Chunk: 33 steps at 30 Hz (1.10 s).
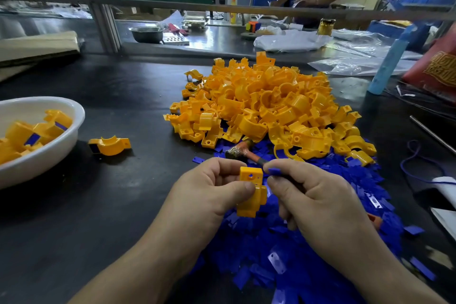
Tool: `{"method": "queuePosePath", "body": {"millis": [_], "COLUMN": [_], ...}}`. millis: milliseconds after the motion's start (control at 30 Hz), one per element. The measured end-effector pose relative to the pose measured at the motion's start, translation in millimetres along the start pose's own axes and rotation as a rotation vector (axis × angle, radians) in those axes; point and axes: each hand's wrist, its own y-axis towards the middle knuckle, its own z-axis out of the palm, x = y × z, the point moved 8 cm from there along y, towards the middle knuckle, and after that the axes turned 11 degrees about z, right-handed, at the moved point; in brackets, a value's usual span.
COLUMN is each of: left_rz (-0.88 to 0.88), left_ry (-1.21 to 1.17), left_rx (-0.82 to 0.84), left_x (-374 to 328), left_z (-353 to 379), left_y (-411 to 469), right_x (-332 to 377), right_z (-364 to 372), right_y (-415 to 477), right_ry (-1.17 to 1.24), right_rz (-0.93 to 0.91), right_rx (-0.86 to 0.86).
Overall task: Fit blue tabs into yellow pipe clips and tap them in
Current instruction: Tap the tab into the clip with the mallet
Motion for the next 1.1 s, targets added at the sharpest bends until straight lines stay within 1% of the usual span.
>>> {"method": "queuePosePath", "body": {"millis": [67,133,200,367,433,567,667,933,1033,1100], "left_rz": [0.014,0.026,0.032,0.077,0.113,0.151,0.193,0.242,0.176,0.117], "left_ry": [0.04,0.077,0.113,0.135,0.138,0.183,0.247,0.355,0.259,0.143], "left_rx": [0.011,0.012,0.013,-0.043,-0.049,0.046,0.07,0.03,0.042,0.065], "left_x": [1,0,-1,-6,-11,-18,-21,-25,-21,-17], "left_z": [2,3,4,-1,-2,9,13,12,11,12], "left_y": [-1,-2,-1,-2,-2,-6,-9,-11,-10,-8], "right_x": [4,9,10,15,12,2,2,3,1,3], "right_z": [0,-1,-3,-5,-3,8,8,12,10,8], "right_y": [-2,-4,-5,-7,-5,-2,-1,-2,-2,-2], "right_ry": [-0.001,-0.079,-0.098,-0.15,-0.154,-0.137,-0.134,-0.102,-0.096,-0.157], "right_rz": [-0.038,-0.092,-0.112,-0.168,-0.14,-0.026,-0.006,0.05,0.05,-0.003], "right_rx": [-0.001,-0.047,-0.087,-0.115,-0.074,0.084,0.095,0.14,0.162,0.153]}}
